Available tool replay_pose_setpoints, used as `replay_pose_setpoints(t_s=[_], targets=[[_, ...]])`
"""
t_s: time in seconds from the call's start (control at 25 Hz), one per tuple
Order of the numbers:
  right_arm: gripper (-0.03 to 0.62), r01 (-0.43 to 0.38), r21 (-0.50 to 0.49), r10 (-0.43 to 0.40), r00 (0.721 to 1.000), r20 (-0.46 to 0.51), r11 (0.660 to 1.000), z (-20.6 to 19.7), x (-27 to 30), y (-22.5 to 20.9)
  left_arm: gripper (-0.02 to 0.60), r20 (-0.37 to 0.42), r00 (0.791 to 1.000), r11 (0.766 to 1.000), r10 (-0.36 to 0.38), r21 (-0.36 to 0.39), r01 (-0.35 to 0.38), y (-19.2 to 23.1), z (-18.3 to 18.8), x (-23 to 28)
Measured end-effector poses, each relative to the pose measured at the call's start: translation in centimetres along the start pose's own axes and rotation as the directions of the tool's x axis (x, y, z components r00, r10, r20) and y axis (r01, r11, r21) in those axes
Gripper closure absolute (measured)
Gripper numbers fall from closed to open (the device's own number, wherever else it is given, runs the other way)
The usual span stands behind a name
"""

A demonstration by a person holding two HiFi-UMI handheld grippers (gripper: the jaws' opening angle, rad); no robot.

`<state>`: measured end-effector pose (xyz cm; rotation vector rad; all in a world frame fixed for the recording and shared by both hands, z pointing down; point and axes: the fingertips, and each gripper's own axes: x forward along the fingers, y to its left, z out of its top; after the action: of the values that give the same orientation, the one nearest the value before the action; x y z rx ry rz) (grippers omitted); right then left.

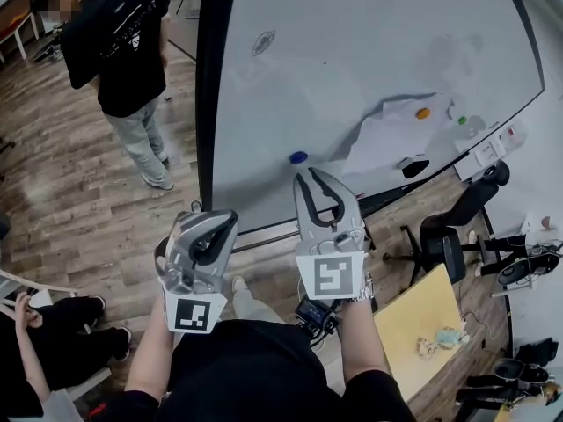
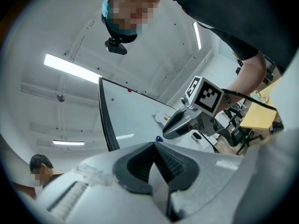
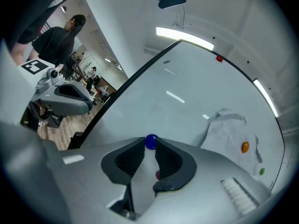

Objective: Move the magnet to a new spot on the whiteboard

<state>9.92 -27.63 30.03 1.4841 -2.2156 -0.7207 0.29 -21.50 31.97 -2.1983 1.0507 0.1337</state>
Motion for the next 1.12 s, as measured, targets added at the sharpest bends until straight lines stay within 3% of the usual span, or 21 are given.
replay_pose_setpoints(t_s=[0.28,1.12], targets=[[0.456,-0.012,-0.007,0.012,1.0,-0.023,1.0,-0.7,1.5,-0.1,0.58,-0.011,1.0,1.0,0.007,-0.005,-0.007,0.1,-0.8,0.5],[0.465,0.002,-0.04,-0.003,1.0,-0.022,0.999,-0.6,2.9,-0.3,0.58,-0.027,0.999,0.999,0.031,-0.01,-0.032,0.7,-1.7,0.4]])
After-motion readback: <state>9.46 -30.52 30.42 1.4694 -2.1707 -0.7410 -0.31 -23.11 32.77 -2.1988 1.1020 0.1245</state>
